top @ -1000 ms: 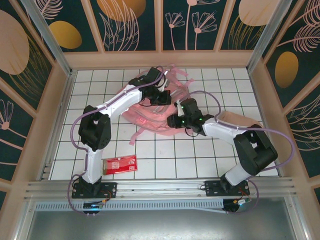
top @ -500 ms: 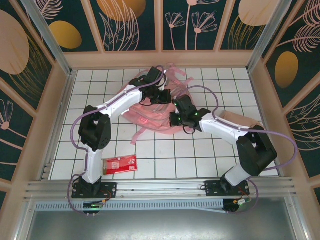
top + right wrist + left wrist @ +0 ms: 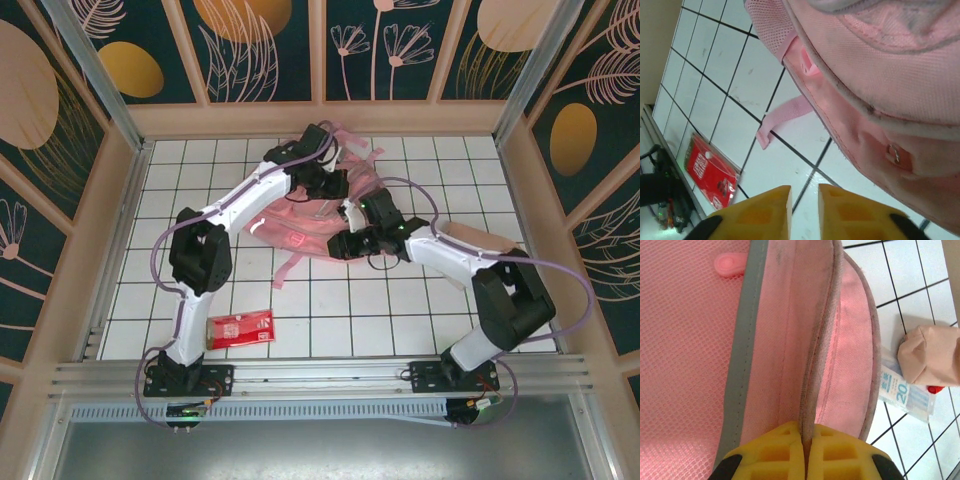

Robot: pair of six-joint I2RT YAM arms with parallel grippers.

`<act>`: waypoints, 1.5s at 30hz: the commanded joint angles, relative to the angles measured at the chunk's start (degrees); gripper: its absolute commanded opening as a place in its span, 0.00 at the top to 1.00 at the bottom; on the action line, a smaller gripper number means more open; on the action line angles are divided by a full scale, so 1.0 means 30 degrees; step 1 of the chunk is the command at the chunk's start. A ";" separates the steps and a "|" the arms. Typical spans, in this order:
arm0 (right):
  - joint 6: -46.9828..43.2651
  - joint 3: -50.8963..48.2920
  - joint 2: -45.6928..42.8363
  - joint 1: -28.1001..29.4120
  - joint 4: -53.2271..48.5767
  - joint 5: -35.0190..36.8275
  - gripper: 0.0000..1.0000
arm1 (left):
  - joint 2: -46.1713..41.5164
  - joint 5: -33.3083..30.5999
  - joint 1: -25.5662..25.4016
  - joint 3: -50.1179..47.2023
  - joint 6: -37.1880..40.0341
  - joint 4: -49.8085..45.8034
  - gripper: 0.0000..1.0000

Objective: Pack the student bag

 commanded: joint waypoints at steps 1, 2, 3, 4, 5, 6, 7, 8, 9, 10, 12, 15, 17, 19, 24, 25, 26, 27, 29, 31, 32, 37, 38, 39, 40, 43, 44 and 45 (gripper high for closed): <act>-0.3999 -0.1311 -0.3711 -0.0725 0.2136 0.2028 0.69 | 0.0053 0.1540 0.0227 0.1348 0.1942 -0.1822 1.00; -0.5976 -0.2011 -0.4530 -0.1718 0.2701 0.1033 0.65 | -0.0002 0.1733 0.0230 0.1399 0.2685 -0.2398 1.00; -0.8001 -0.2820 -0.5246 -0.2549 0.3352 0.0046 0.62 | -0.0055 0.1900 0.0234 0.1504 0.3598 -0.2946 1.00; -1.0318 -0.3544 -0.5769 -0.3235 0.3923 -0.0946 0.59 | -0.0096 0.1894 0.0245 0.1553 0.4282 -0.3712 1.00; -1.2876 -0.4358 -0.6209 -0.3682 0.4586 -0.1499 0.56 | -0.0230 0.1780 0.0271 0.1513 0.5052 -0.4166 1.00; -1.4721 -0.4967 -0.6374 -0.4068 0.5286 -0.1417 0.54 | -0.0353 0.1698 0.0261 0.1371 0.5800 -0.4479 1.00; -1.6247 -0.5313 -0.6315 -0.4386 0.5716 -0.1616 0.54 | -0.0470 0.1538 0.0251 0.1325 0.6370 -0.4700 1.00; -1.8012 -0.5507 -0.6077 -0.4817 0.5873 -0.2355 0.53 | -0.0607 0.1287 0.0250 0.1241 0.6996 -0.4887 1.00; -1.9679 -0.5478 -0.5687 -0.5212 0.5758 -0.3242 0.53 | -0.0763 0.1136 0.0266 0.1109 0.7413 -0.4937 1.00; -2.0924 -0.5160 -0.5191 -0.5470 0.5438 -0.3953 0.53 | -0.0878 0.1033 0.0250 0.0965 0.7704 -0.4923 1.00; -2.3289 -0.4118 -0.3559 -0.5751 0.4140 -0.5637 0.53 | -0.1079 0.1048 0.0257 0.0911 0.7890 -0.4725 1.00; -2.4228 -0.2884 -0.1285 -0.5549 0.3738 -0.7223 0.53 | -0.0996 0.2041 0.0253 0.1350 0.7919 -0.4582 1.00; -2.3680 -0.2874 -0.0446 -0.5524 0.5103 -0.7385 0.53 | -0.0947 0.3091 0.0249 0.1788 0.8355 -0.4934 1.00; -2.3043 -0.3092 0.0086 -0.5513 0.6856 -0.7214 0.53 | -0.0962 0.3781 0.0249 0.2033 0.9060 -0.5453 1.00; -2.3869 -0.2806 0.1364 -0.5056 0.7818 -0.6379 0.55 | -0.1690 0.4126 0.0365 0.1520 1.0999 -0.6198 1.00; -2.3924 -0.2941 0.1500 -0.4864 0.8175 -0.6277 0.56 | -0.1814 0.4201 0.0428 0.1389 1.1238 -0.6247 1.00; -2.3850 -0.3081 0.1631 -0.4568 0.8688 -0.6149 0.58 | -0.1888 0.4159 0.0472 0.1379 1.1418 -0.6260 1.00; -2.3793 -0.3206 0.1791 -0.4225 0.9185 -0.5801 0.61 | -0.1914 0.4090 0.0505 0.1380 1.1415 -0.6128 1.00; -2.3540 -0.3435 0.2080 -0.3697 1.0215 -0.5563 0.66 | -0.1888 0.4317 0.0558 0.1406 1.1439 -0.5886 1.00; -2.3293 -0.3252 0.2450 -0.3413 1.0476 -0.6092 0.82 | -0.1842 0.4368 0.0581 0.1318 1.1309 -0.5317 1.00; -2.2995 -0.3215 0.2568 -0.3342 1.0811 -0.6318 0.92 | -0.1906 0.4117 0.0600 0.1110 1.1079 -0.4854 1.00; -2.0598 -0.3418 0.2460 -0.3268 1.3018 -0.7415 1.00 | -0.4730 0.1776 0.0810 -0.2879 0.8763 -0.1859 0.72; -2.0306 -0.3336 0.2447 -0.3255 1.3194 -0.7722 1.00 | -0.6389 0.1831 0.0818 -0.4964 0.8621 -0.0516 0.69; -2.0121 -0.3291 0.2448 -0.3148 1.3282 -0.7885 1.00 | -0.8021 0.1702 0.0821 -0.7136 0.8270 0.0837 0.64; -2.0016 -0.3218 0.2442 -0.3013 1.3260 -0.8042 0.98 | -1.0047 0.1381 0.0807 -0.9619 0.7706 0.2561 0.54; -1.9702 -0.3077 0.2449 -0.2567 1.3091 -0.8022 0.92 | -1.4916 0.1570 0.0825 -1.6621 0.6109 0.7448 0.35; -1.9718 -0.3145 0.2405 -0.2402 1.3158 -0.7988 0.92 | -1.6188 0.2144 0.0825 -1.8916 0.5842 0.9116 0.35; -1.9682 -0.3274 0.2369 -0.2278 1.3368 -0.7963 0.92 | -1.6956 0.2388 0.0816 -2.0634 0.5482 1.0354 0.37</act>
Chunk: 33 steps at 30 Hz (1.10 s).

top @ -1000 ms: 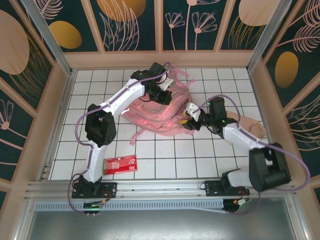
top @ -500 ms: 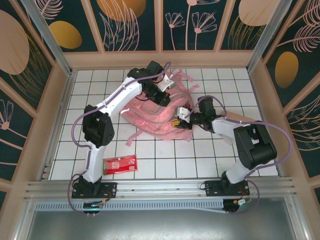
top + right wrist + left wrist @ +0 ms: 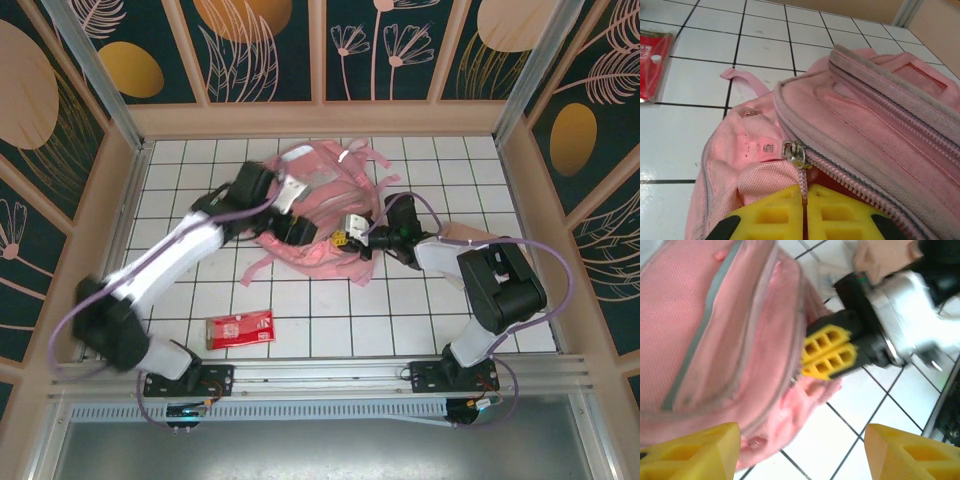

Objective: Pack the student bag

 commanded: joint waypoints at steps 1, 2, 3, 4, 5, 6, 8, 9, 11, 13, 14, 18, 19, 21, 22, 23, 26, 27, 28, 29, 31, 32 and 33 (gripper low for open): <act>0.0736 0.0003 -0.0184 0.0610 0.1968 -0.1215 0.92 | -0.1953 0.0742 0.0056 -0.5151 -0.2272 0.6915 0.40; 0.0954 -0.0179 -0.0174 0.0711 0.2430 -0.1331 0.92 | -0.2059 0.0987 0.0017 -0.6339 -0.2792 0.8221 0.44; 0.1204 -0.0338 -0.0171 0.0732 0.2869 -0.1441 0.92 | -0.1945 0.1207 -0.0017 -0.7082 -0.2896 0.9198 0.49; 0.1393 -0.0483 -0.0167 0.0759 0.3237 -0.1596 0.93 | -0.1735 0.1165 -0.0193 -0.7631 -0.2670 1.0080 0.55; 0.1492 -0.0508 -0.0163 0.0807 0.3418 -0.1665 0.94 | -0.1500 0.0921 -0.0364 -0.7957 -0.2264 1.0776 0.56; 0.1487 -0.0479 -0.0141 0.0859 0.3396 -0.1695 0.94 | -0.1350 0.0800 -0.0439 -0.8211 -0.1921 1.1466 0.53; 0.1258 -0.0390 -0.0085 0.0964 0.3168 -0.1638 0.95 | -0.1054 0.0514 -0.0473 -0.8549 -0.0888 1.2700 0.49; 0.1146 -0.0391 -0.0083 0.1010 0.3087 -0.1638 0.96 | -0.0996 0.0563 -0.0499 -0.8627 0.0101 1.3142 0.49; 0.0820 -0.0491 -0.0133 0.1131 0.2942 -0.1530 0.98 | -0.0999 0.0275 -0.0768 -0.9040 0.3256 1.3955 0.50; 0.0632 -0.0664 -0.0226 0.1268 0.3039 -0.1384 1.00 | -0.1120 0.0594 -0.1059 -0.9756 0.5890 1.4950 0.51; 0.0594 -0.0796 -0.0310 0.1313 0.3160 -0.1302 1.00 | -0.1177 0.0890 -0.1087 -1.0131 0.6845 1.5359 0.51; 0.0609 -0.1367 -0.0633 0.1517 0.4013 -0.1206 1.00 | -0.0695 -0.0139 -0.1157 -1.0514 0.8606 1.5628 0.55; 0.0597 -0.1511 -0.0679 0.1572 0.4218 -0.1198 1.00 | -0.0447 -0.0078 -0.1137 -1.0438 0.9047 1.5422 0.55; 0.0585 -0.1793 -0.0718 0.1664 0.4705 -0.1140 1.00 | 0.0040 -0.0206 -0.1147 -1.0418 0.9621 1.5346 0.57; 0.0594 -0.1927 -0.0760 0.1696 0.4865 -0.1113 1.00 | 0.0253 -0.0363 -0.1157 -1.0485 0.9899 1.5426 0.57; 0.0544 -0.2040 -0.0826 0.1726 0.5073 -0.1110 1.00 | 0.0438 -0.0665 -0.1168 -1.0606 1.0108 1.5714 0.57; 0.0451 -0.2237 -0.1089 0.1785 0.5169 -0.1208 1.00 | 0.0613 -0.1191 -0.1151 -1.1150 1.0360 1.7296 0.56; 0.0365 -0.2265 -0.1182 0.1785 0.5036 -0.1249 1.00 | 0.0708 -0.1154 -0.1168 -1.1191 1.0429 1.7547 0.55; 0.0216 -0.2294 -0.1308 0.1785 0.4926 -0.1254 1.00 | 0.0897 -0.0930 -0.1166 -1.1030 1.0492 1.7451 0.55; 0.0135 -0.2350 -0.1431 0.1785 0.4868 -0.1229 1.00 | 0.1159 -0.0687 -0.1154 -1.0783 1.0589 1.7119 0.57; 0.0154 -0.2455 -0.1595 0.1781 0.5073 -0.1120 1.00 | 0.1660 -0.0518 -0.1151 -1.0493 1.0310 1.6906 0.60; 0.0220 -0.2508 -0.1633 0.2070 0.5287 -0.1031 1.00 | 0.1868 -0.0409 -0.1179 -1.0470 1.0226 1.6982 0.60; 0.0339 -0.2580 -0.1646 0.2229 0.5573 -0.0947 1.00 | 0.1991 -0.0619 -0.1219 -1.0521 1.0013 1.7239 0.60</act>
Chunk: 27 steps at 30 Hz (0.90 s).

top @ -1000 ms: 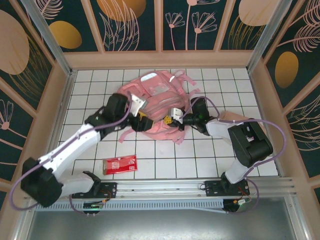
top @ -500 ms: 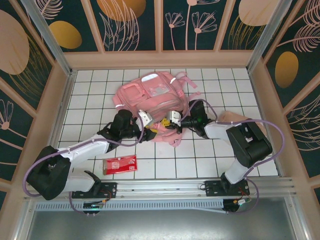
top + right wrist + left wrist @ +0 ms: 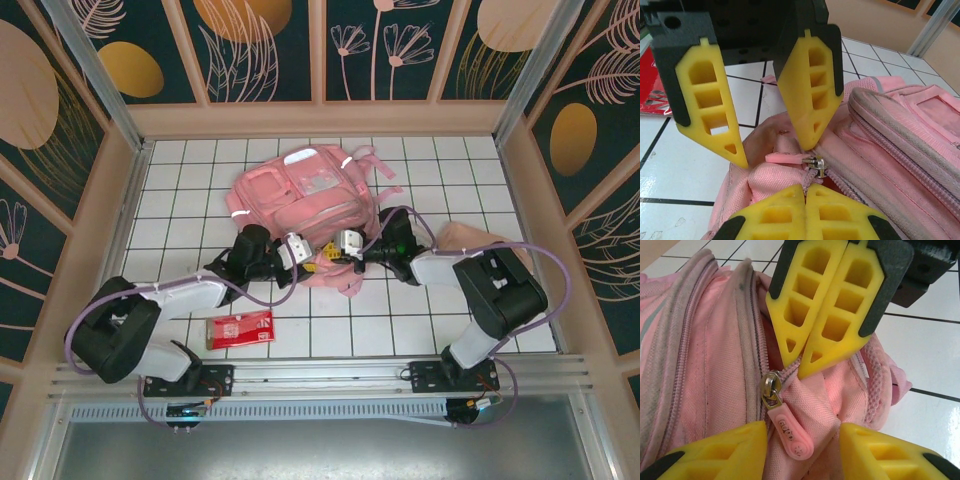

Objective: Pack the student bag

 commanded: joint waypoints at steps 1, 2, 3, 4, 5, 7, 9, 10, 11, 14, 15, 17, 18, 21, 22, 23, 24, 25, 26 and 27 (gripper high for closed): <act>0.0021 -0.0340 -0.1021 0.0804 0.2285 -0.1059 1.00 | 0.0810 -0.1000 -0.0057 0.0215 0.0051 0.1061 0.60; 0.0357 -0.0465 -0.0980 0.0948 0.2770 -0.1073 1.00 | 0.0925 -0.2092 -0.0210 0.0083 -0.0070 0.1565 0.63; 0.0581 -0.0601 -0.0948 0.1067 0.3290 -0.1019 1.00 | 0.1011 -0.2999 -0.0300 -0.0126 -0.0191 0.2098 0.66; 0.0747 -0.0708 -0.0892 0.1172 0.3668 -0.0986 1.00 | 0.1078 -0.3876 -0.0360 -0.0310 -0.0457 0.2730 0.72; 0.0761 -0.0753 -0.0812 0.1192 0.3611 -0.0942 1.00 | 0.1073 -0.4485 -0.0350 -0.0456 -0.0715 0.3282 0.78; 0.0425 -0.0847 -0.0712 0.1205 0.3268 -0.0777 1.00 | 0.0898 -0.5083 -0.0358 -0.0532 -0.0892 0.3656 0.87; -0.0146 -0.0854 -0.0781 0.1207 0.2507 -0.0603 1.00 | 0.0624 -0.5093 -0.0343 -0.0426 -0.0856 0.3454 1.00; -0.0497 -0.0855 -0.0827 0.1186 0.2019 -0.0401 1.00 | 0.0435 -0.4927 -0.0358 -0.0339 -0.0736 0.3167 1.00; -0.0907 -0.0857 -0.0909 0.1190 0.1490 -0.0140 1.00 | 0.0205 -0.4651 -0.0354 -0.0264 -0.0555 0.2788 1.00; -0.2286 -0.0657 -0.1013 0.1123 -0.0261 0.0813 1.00 | -0.0700 -0.4413 -0.0360 -0.0190 -0.0258 0.1634 1.00; -0.2719 -0.0581 -0.0992 0.1092 -0.0774 0.1179 1.00 | -0.1009 -0.4363 -0.0353 -0.0189 -0.0291 0.1285 1.00; -0.3563 -0.0366 -0.0873 0.0934 -0.1848 0.2258 1.00 | -0.1671 -0.4304 -0.0304 0.0011 -0.0516 0.0273 1.00; -0.3739 -0.0278 -0.0797 0.0772 -0.2202 0.2589 1.00 | -0.1884 -0.4202 -0.0327 0.0116 -0.0535 -0.0274 1.00; -0.3728 -0.0209 -0.0741 0.0463 -0.2510 0.2965 1.00 | -0.2260 -0.3005 -0.0317 0.0502 0.0243 -0.2429 1.00; -0.3638 -0.0242 -0.0761 -0.0219 -0.2488 0.2999 1.00 | -0.2306 -0.2016 -0.0329 0.0677 0.0827 -0.3278 1.00; -0.3729 -0.0166 -0.0743 -0.0442 -0.2742 0.2943 1.00 | -0.2271 -0.1238 -0.0307 0.0920 0.1467 -0.4172 1.00; -0.3850 -0.0093 -0.0717 -0.0569 -0.2953 0.3009 1.00 | -0.2251 -0.0890 -0.0328 0.1040 0.1659 -0.4569 1.00; -0.3925 -0.0042 -0.0633 -0.0707 -0.3119 0.3114 1.00 | -0.2237 -0.0715 -0.0321 0.1063 0.1764 -0.4753 1.00; -0.3972 0.0001 -0.0589 -0.0779 -0.3222 0.3116 1.00 | -0.2247 -0.0579 -0.0324 0.1099 0.2120 -0.4944 1.00; -0.3895 0.0021 -0.0540 -0.0802 -0.3190 0.3142 1.00 | -0.2214 -0.0547 -0.0310 0.1100 0.2422 -0.4956 1.00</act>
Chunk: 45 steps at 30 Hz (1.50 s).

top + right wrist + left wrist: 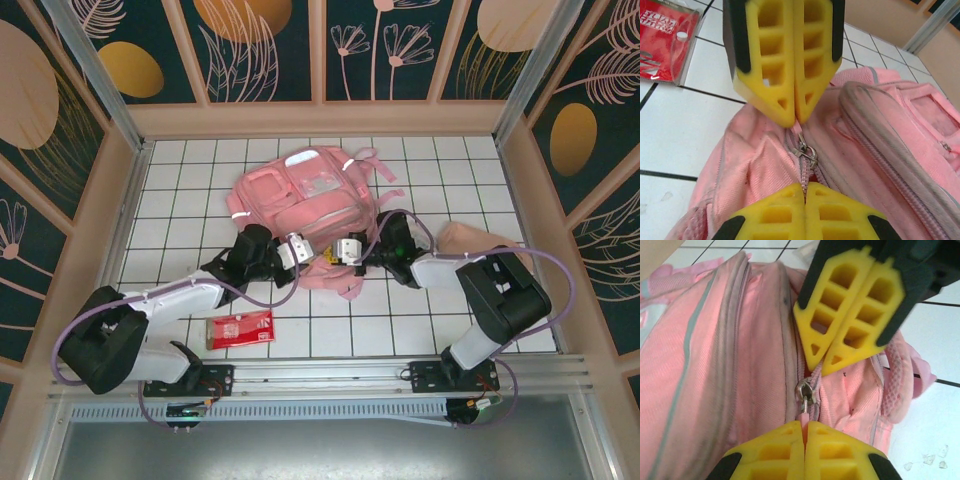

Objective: Pack the student bag

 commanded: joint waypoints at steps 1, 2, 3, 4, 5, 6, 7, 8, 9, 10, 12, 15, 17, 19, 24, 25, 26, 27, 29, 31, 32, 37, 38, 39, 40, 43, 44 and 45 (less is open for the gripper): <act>-0.0547 0.0251 0.0042 -0.0944 -0.1460 0.1445 1.00 | -0.0573 0.1182 0.0266 0.0382 0.1850 -0.2092 1.00; -0.0490 0.0305 0.0132 -0.0941 -0.1485 0.1452 1.00 | -0.0398 0.0747 0.0255 0.0557 0.2186 -0.2356 1.00; -0.0441 0.0328 0.0204 -0.0946 -0.1464 0.1405 1.00 | -0.0232 0.0225 0.0267 0.0725 0.2380 -0.2480 1.00; -0.0339 0.0313 0.0268 -0.0914 -0.1435 0.1340 1.00 | -0.0002 -0.0256 0.0248 0.0861 0.2625 -0.2560 1.00; -0.0247 0.0335 0.0304 -0.0905 -0.1406 0.1255 1.00 | 0.0230 -0.0395 0.0256 0.0939 0.2859 -0.2548 1.00; -0.0131 0.0315 0.0291 -0.0914 -0.1320 0.1150 1.00 | 0.0455 -0.0104 0.0264 0.1072 0.3132 -0.2732 1.00; -0.0052 0.0313 0.0255 -0.0912 -0.1290 0.1020 1.00 | 0.0746 0.0166 0.0271 0.1285 0.3259 -0.3021 1.00; -0.0009 0.0328 0.0249 -0.0888 -0.1277 0.0954 1.00 | 0.0940 0.0132 0.0263 0.1364 0.3009 -0.2870 1.00; 0.0076 0.0313 0.0211 -0.0880 -0.1223 0.0964 1.00 | 0.1021 0.0150 0.0262 0.1303 0.2859 -0.2683 1.00; 0.0174 0.0313 0.0159 -0.0855 -0.1269 0.0901 1.00 | 0.1059 0.0013 0.0257 0.1133 0.2841 -0.2235 1.00; 0.0718 0.0343 0.0122 -0.0838 -0.1178 0.0862 1.00 | 0.1074 -0.0553 0.0228 0.0677 0.2513 -0.1147 1.00; 0.1747 0.0255 0.0268 -0.0838 -0.0542 0.0694 1.00 | 0.1345 -0.1937 0.0217 0.0800 0.2826 -0.1285 1.00; 0.2325 0.0361 0.0524 -0.0711 -0.0526 0.0530 0.88 | 0.1424 -0.2677 0.0240 0.0872 0.2991 -0.1315 1.00; 0.2572 0.0601 0.0827 -0.0602 -0.1003 0.0410 0.74 | 0.1156 -0.2477 0.0235 0.0811 0.3359 -0.1258 1.00; 0.1168 0.0367 -0.1340 -0.0464 -0.3211 0.0392 0.64 | 0.0569 -0.2323 0.0216 0.0802 0.4525 -0.1615 1.00; 0.0643 0.0196 -0.1920 -0.0419 -0.3437 0.0746 0.63 | 0.0507 -0.2370 0.0232 0.0936 0.4512 -0.1776 1.00; 0.0159 0.0093 -0.2390 -0.0387 -0.3505 0.1098 0.62 | 0.0412 -0.2263 0.0224 0.1012 0.4518 -0.1955 1.00; -0.0345 0.0050 -0.2685 -0.0360 -0.3500 0.1604 0.59 | 0.0276 -0.1993 0.0243 0.1043 0.4654 -0.2090 1.00; -0.1077 0.0462 -0.2493 -0.0344 -0.3604 0.2106 0.54 | -0.0109 -0.1421 0.0229 0.0889 0.4941 -0.1879 1.00; -0.1635 0.1195 -0.1815 -0.0192 -0.3681 0.2183 0.52 | -0.0428 -0.0909 0.0214 0.0667 0.5521 -0.1489 1.00; -0.1774 0.1558 -0.1473 -0.0070 -0.3743 0.2223 0.51 | -0.0505 -0.0799 0.0222 0.0686 0.5727 -0.1479 1.00; -0.3050 0.3179 0.0510 0.0958 -0.4713 0.3011 0.47 | -0.0324 -0.0277 0.0216 0.0840 0.6723 -0.1799 1.00; -0.3121 0.3130 0.0716 0.1207 -0.4392 0.3206 0.46 | -0.0293 -0.0146 0.0222 0.0840 0.6788 -0.1802 1.00; -0.3049 0.3066 0.0901 0.1381 -0.3977 0.3360 0.46 | -0.0267 -0.0066 0.0215 0.0840 0.6837 -0.1801 1.00; -0.3096 0.2998 0.1135 0.1575 -0.3632 0.3714 0.48 | -0.0263 -0.0072 0.0216 0.0877 0.6835 -0.1832 1.00; -0.3887 0.2580 0.1606 0.2297 -0.2623 0.5327 0.58 | -0.0401 -0.0195 0.0215 0.0732 0.6883 -0.1532 1.00; -0.4138 0.2469 0.1763 0.2434 -0.2431 0.5877 0.66 | -0.0486 -0.0260 0.0215 0.0651 0.6985 -0.1452 1.00; -0.4328 0.2289 0.1824 0.2564 -0.2023 0.6446 0.75 | -0.0532 -0.0315 0.0214 0.0608 0.7170 -0.1471 1.00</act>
